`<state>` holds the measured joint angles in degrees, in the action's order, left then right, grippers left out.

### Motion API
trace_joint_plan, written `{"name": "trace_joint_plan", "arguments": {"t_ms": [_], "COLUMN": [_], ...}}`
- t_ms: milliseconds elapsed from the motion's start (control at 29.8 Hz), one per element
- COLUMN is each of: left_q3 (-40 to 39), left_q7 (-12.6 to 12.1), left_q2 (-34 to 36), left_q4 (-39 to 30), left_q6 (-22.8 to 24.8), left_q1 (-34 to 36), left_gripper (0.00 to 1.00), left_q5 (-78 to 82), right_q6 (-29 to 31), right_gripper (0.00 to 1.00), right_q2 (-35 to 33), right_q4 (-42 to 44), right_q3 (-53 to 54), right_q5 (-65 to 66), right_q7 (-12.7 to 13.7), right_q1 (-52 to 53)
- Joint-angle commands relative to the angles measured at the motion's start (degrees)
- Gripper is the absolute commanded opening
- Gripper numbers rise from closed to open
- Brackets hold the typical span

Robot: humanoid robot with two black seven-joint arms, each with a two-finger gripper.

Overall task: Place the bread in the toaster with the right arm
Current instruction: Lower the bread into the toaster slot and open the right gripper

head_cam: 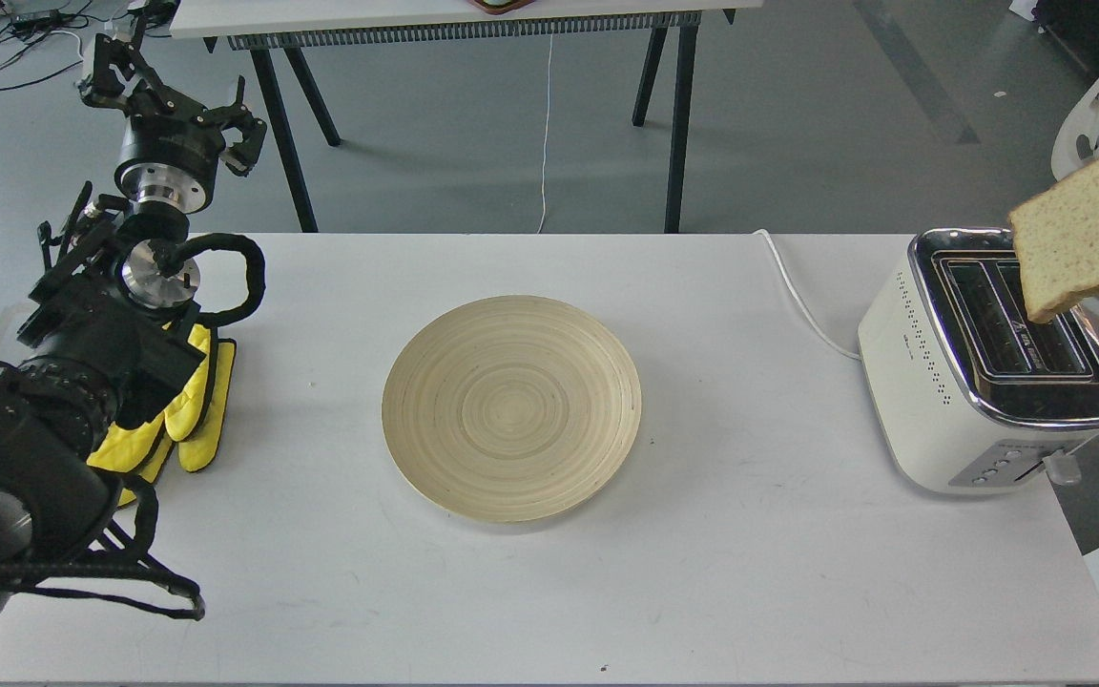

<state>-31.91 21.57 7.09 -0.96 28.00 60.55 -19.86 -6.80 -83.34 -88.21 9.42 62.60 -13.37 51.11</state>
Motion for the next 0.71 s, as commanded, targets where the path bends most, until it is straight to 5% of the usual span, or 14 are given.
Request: {"name": "trace_joint_plan", "arguments": {"t_ms": [0,672], "left_q3": [0.0,-0.1], "left_q7": [0.1,0.1], "left_q2": [0.0,-0.1], "left_q4": [0.0,0.0], "left_q6": [0.0,0.0], "left_q1": [0.0,0.0], "left_gripper": [1.0,1.0], "left_q5": [0.0,0.0], "right_q6": [0.0,-0.6], "right_gripper": [0.08,0.12], "right_q2": [0.6,9.9], "right_q4": [0.3,5.9], "right_q3": [-0.8,-4.5], "right_q5": [0.0,0.2], "right_q7": [0.2,0.9], "right_q1": [-0.3,-2.1]}}
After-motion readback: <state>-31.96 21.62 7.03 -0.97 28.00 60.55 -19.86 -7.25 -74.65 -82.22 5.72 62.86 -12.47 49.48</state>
